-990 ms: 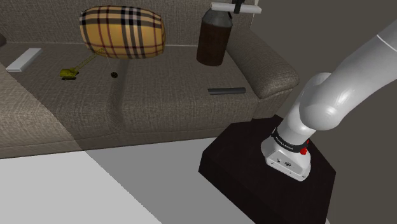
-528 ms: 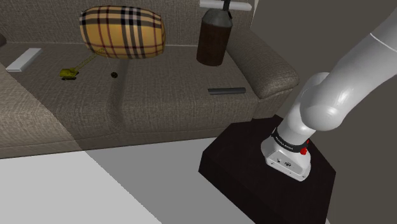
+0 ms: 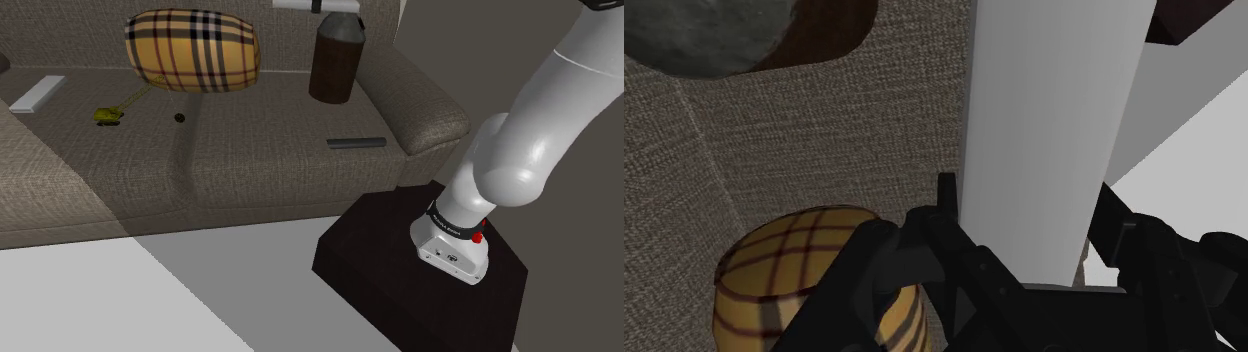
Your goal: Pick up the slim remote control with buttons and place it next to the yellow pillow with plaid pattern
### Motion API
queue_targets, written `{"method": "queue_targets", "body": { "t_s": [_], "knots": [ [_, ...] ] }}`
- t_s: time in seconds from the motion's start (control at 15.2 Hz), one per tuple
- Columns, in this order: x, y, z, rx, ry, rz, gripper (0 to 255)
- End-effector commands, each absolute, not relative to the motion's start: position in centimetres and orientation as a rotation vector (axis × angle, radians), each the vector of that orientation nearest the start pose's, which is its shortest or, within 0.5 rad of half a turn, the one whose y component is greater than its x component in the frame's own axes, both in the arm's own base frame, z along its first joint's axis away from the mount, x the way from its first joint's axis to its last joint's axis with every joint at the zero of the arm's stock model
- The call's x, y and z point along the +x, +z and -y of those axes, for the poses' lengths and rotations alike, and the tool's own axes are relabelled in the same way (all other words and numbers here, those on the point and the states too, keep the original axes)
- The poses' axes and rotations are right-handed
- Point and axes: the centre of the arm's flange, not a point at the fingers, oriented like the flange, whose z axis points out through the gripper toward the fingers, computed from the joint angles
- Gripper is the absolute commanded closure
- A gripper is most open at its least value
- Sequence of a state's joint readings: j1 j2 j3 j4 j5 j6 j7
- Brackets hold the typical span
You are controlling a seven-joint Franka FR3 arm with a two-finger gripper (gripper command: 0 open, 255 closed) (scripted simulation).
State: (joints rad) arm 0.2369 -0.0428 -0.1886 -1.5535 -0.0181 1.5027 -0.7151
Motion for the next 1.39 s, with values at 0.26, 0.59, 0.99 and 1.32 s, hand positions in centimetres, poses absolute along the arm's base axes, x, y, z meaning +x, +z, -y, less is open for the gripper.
{"method": "queue_targets", "body": {
  "t_s": [0.26, 0.59, 0.99, 1.32],
  "knots": [
    [57.4, 64.7, -9.1, -2.922, 0.017, 1.169, 255],
    [60.3, 64.2, -14.0, -2.922, 0.017, 1.169, 255],
    [60.3, 61.0, -14.0, -2.922, 0.017, 1.169, 255],
    [60.3, 58.4, -14.0, -2.922, 0.017, 1.169, 255]
  ]
}}
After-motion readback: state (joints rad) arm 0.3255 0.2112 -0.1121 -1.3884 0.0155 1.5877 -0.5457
